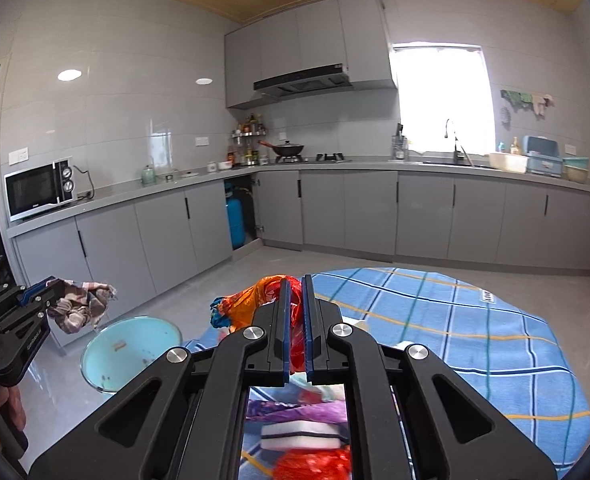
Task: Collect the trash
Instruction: 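Carry the cloth scrap and orange bag over the light-blue bucket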
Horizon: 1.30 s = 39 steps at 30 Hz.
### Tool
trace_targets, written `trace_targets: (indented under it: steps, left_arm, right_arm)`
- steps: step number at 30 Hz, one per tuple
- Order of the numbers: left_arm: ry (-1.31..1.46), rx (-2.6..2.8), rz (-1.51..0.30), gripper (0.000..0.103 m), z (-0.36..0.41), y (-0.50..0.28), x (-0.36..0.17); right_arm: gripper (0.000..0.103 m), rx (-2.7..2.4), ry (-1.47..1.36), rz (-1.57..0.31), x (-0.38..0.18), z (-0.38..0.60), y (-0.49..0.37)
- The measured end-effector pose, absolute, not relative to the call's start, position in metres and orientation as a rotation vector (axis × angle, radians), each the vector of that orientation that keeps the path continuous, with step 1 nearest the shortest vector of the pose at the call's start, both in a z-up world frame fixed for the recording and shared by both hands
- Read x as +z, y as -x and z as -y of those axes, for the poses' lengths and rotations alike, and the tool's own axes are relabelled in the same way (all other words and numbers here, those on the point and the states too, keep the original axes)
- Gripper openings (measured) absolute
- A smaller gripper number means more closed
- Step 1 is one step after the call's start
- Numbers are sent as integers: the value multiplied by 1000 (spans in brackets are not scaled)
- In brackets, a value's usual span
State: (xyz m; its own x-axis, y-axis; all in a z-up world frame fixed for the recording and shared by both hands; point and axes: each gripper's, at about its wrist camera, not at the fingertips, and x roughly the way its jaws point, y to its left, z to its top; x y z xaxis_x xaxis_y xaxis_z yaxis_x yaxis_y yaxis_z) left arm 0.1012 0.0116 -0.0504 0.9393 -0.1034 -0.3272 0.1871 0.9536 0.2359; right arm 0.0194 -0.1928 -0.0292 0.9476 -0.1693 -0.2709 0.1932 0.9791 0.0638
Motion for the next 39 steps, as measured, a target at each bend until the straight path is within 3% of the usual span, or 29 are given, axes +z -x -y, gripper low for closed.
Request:
trace_targets:
  steps: [39]
  left_arm:
    - [-222,-6,-350,9,-63,-129,-44]
  right_arm:
    - [6,33,-50,-314,-42,121,-105]
